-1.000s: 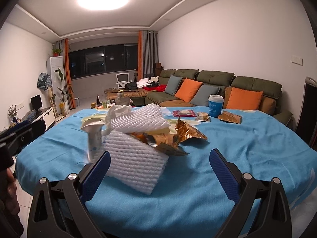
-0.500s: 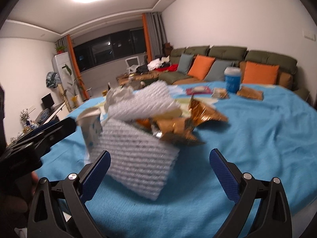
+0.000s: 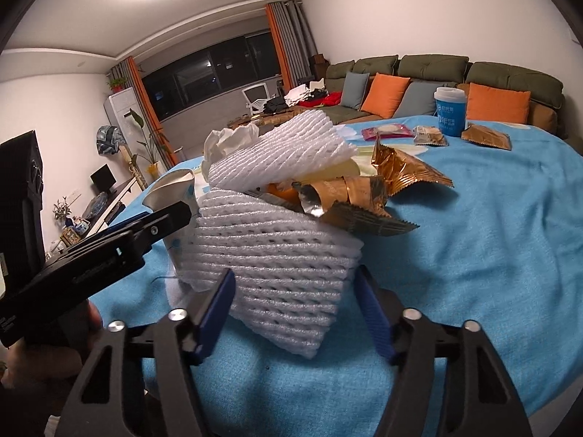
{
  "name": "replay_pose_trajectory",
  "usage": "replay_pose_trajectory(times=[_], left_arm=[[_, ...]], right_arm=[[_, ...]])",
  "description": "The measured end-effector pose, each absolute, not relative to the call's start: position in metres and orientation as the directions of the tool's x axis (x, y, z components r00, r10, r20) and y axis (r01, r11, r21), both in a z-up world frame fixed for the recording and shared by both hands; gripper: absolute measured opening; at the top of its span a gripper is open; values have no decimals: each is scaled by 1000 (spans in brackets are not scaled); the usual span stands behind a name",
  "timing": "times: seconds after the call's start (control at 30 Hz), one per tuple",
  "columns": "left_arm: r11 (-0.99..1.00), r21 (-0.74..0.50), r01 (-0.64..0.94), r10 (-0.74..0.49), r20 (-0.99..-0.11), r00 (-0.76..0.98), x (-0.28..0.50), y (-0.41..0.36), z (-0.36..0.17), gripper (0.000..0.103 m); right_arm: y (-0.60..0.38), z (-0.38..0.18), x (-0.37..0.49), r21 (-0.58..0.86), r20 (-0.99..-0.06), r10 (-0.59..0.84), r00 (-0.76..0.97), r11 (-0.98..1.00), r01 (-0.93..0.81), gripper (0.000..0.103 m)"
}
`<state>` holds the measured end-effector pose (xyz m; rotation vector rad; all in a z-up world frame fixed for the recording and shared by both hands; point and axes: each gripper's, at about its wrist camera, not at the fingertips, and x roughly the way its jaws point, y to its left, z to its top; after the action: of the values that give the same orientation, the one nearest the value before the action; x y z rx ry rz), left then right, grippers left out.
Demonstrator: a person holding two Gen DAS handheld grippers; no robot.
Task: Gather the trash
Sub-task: 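Grasp the white paper cup with the left tool while the right tool grasps the foam net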
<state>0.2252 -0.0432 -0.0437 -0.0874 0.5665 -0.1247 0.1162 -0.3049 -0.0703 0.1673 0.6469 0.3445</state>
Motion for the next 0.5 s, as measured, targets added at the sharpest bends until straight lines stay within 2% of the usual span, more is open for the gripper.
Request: replay_pose_trajectory(times=[0.03,0.07,0.1,0.2,0.27,0.5], left_arm=[[988,-120,95,-145,-530,835,225,-43,-44,59],[987,-123,98,-149,-532,834,225,-42,-45,50],[988,-121,94,-145,-533,834,225,-42,-46,44],[987,-130,99,-154,-532,833,222,-41,-46,33],[987,-129,95,-149,-524,839,219,-39,-45,30],[986,-142,88,-147,-485,862,202,-28,-37,21]], right_arm=[[-306,-71,117,262,-561,369,741,928,-263,53],[-305,-71,118,264,-562,372,739,927,-267,47],[-305,-71,118,264,-563,375,736,926,-270,45],[-305,-71,117,270,-563,387,730,921,-280,38],[-304,-70,114,270,-561,393,729,919,-288,28],[-299,-63,100,271,-547,413,728,910,-313,20]])
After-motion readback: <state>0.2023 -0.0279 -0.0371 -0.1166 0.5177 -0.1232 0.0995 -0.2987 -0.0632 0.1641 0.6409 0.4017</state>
